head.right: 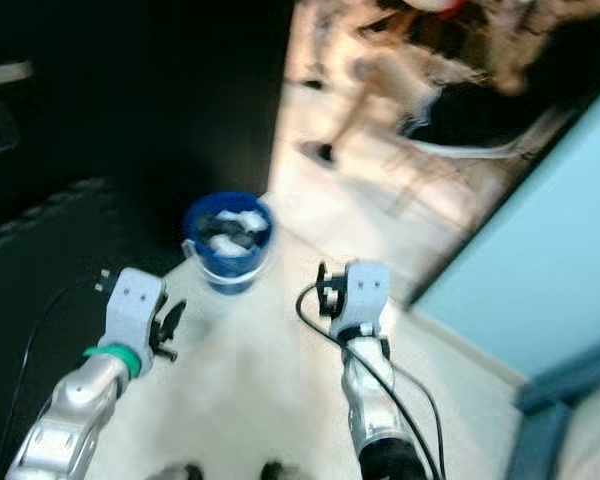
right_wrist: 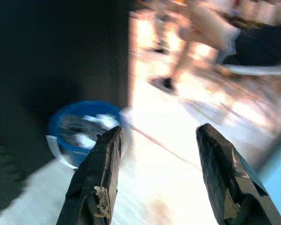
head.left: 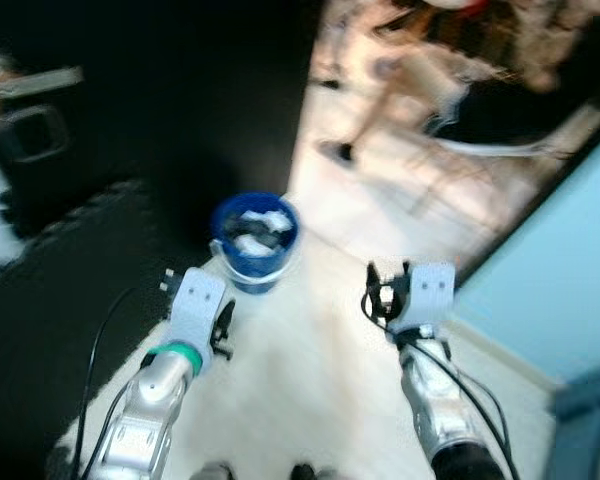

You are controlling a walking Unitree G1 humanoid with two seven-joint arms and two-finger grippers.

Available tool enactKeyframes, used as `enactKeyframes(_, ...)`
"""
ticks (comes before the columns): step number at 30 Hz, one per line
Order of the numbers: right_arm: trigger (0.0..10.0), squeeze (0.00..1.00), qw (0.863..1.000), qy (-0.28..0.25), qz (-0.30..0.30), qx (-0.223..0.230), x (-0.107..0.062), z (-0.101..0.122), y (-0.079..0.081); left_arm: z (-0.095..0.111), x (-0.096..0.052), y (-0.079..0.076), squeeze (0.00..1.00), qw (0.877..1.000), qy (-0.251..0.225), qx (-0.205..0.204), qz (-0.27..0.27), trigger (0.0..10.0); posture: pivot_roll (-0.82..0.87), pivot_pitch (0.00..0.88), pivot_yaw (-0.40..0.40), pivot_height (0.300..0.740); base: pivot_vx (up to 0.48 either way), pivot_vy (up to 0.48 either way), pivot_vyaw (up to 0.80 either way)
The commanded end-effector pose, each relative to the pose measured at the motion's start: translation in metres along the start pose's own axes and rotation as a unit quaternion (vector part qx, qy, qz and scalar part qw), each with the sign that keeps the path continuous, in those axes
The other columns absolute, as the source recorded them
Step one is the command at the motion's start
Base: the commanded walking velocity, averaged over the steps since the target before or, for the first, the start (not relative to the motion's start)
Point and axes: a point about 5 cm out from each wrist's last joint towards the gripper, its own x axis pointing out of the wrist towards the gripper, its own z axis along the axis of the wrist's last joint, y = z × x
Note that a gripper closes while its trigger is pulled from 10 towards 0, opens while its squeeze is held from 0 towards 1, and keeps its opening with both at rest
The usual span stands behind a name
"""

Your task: Clean up the room

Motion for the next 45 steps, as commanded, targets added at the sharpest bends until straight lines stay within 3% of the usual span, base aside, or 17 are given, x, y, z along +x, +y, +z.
enactKeyframes(1, 10.0, 0.00, 1.000, 0.028, -0.003, 0.001, -0.007, -0.012, -0.002, -0.018, -0.003, -0.003, 0.00, 0.999, 0.035, 0.013, -0.002, 10.0, 0.15, 0.144, -0.028, 0.740, 0.000, 0.000, -0.80)
enactKeyframes(5, 10.0, 0.00, 0.996, 0.086, -0.005, -0.014, -0.020, -0.036, -0.010, -0.038, -0.005, 0.007, 0.00, 0.998, 0.052, 0.043, 0.018, 10.0, 0.14, 0.142, -0.024, 0.740, 0.000, 0.000, -0.80)
enactKeyframes(8, 10.0, 0.00, 0.982, 0.185, 0.026, -0.007, -0.047, -0.072, -0.014, -0.076, -0.008, 0.015, 0.00, 0.987, 0.131, 0.096, -0.006, 10.0, 0.12, 0.117, -0.026, 0.740, 0.000, 0.000, -0.80)
enactKeyframes(11, 10.0, 0.00, 0.976, 0.212, 0.037, 0.002, -0.056, -0.082, -0.014, -0.084, -0.009, 0.017, 0.00, 0.986, 0.144, 0.083, -0.008, 10.0, 0.12, 0.117, -0.026, 0.740, 0.000, 0.000, -0.80)
enactKeyframes(15, 10.0, 0.00, 0.959, 0.282, 0.015, -0.014, -0.086, -0.106, -0.022, -0.126, -0.019, 0.017, 0.00, 0.972, 0.224, 0.060, -0.026, 10.0, 0.12, 0.117, -0.026, 0.740, 0.000, 0.000, -0.80)
enactKeyframes(21, 10.0, 0.00, 0.957, 0.290, -0.018, 0.012, -0.092, -0.110, -0.027, -0.129, -0.018, 0.008, 0.00, 0.975, 0.218, 0.039, -0.037, 10.0, 0.08, 0.104, -0.032, 0.740, 0.000, 0.000, -0.80)
enactKeyframes(28, 10.0, 0.00, 0.957, 0.288, -0.023, 0.020, -0.093, -0.111, -0.027, -0.118, -0.005, 0.001, 0.00, 0.981, 0.177, 0.059, -0.053, 10.0, 0.06, 0.098, -0.009, 0.740, 0.000, 0.000, -0.80)
enactKeyframes(37, 10.0, 0.00, 0.964, 0.259, -0.055, 0.037, -0.074, -0.102, -0.021, -0.090, 0.015, 0.008, 0.00, 0.987, 0.120, 0.088, -0.063, 10.0, 0.08, 0.047, 0.148, 0.740, 0.000, 0.000, -0.80)
enactKeyframes(45, 10.0, 0.00, 0.965, 0.254, -0.046, 0.041, -0.066, -0.099, -0.012, -0.081, 0.026, 0.009, 0.00, 0.990, 0.104, 0.080, -0.058, 10.0, 0.06, 0.033, 0.155, 0.740, 0.000, 0.000, -0.80)
